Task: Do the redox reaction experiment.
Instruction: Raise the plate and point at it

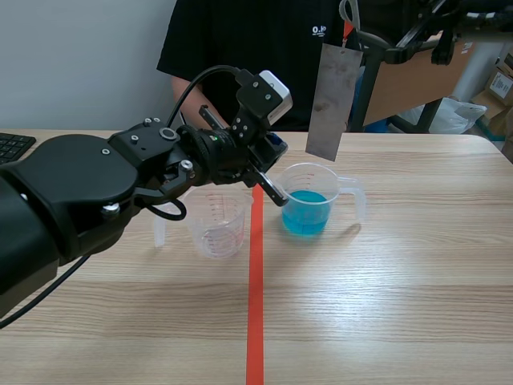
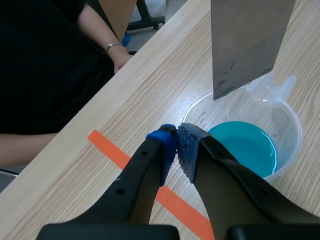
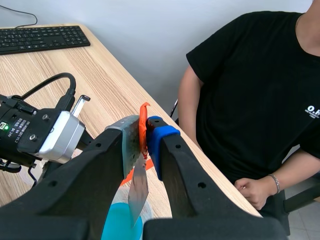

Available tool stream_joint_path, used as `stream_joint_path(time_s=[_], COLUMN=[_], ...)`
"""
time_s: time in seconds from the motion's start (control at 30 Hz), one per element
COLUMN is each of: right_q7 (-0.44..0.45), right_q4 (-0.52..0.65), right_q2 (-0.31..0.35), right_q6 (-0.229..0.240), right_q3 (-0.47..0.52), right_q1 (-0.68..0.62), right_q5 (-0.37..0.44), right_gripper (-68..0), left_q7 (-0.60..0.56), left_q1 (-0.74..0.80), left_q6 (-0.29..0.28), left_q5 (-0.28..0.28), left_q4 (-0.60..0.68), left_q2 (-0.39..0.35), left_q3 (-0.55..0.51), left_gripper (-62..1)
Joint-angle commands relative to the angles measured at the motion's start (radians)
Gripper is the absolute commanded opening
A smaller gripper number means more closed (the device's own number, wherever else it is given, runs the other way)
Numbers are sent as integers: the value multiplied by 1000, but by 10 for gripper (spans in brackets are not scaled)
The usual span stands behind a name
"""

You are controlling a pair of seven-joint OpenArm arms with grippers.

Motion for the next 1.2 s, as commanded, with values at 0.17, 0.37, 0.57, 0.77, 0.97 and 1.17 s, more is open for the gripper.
stream_joint_path(time_s=[0.17,0.37,0.57,0.77,0.97,1.17], right_q7=[14,14,14,14,14,14], right_q4=[21,21,21,21,21,21], right_q2=[8,8,8,8,8,8], right_q6=[6,6,6,6,6,6], right_q3=[6,6,6,6,6,6], right_q1=[23,23,23,23,23,23], right_q5=[18,18,18,18,18,18], right_gripper=[-658,-658,-658,-658,-658,-658], left_q7=[-19,-19,-19,-19,-19,-19], left_q1=[-21,-21,-20,-20,-20,-20], left_q6=[-25,-43,-42,-42,-42,-42], left_q5=[-14,-14,-14,-14,-17,-18], left_q4=[17,17,17,17,17,17], left_q2=[21,21,21,21,21,21], left_q3=[0,0,0,0,0,0], left_gripper=[-560,-560,-560,-560,-560,-560])
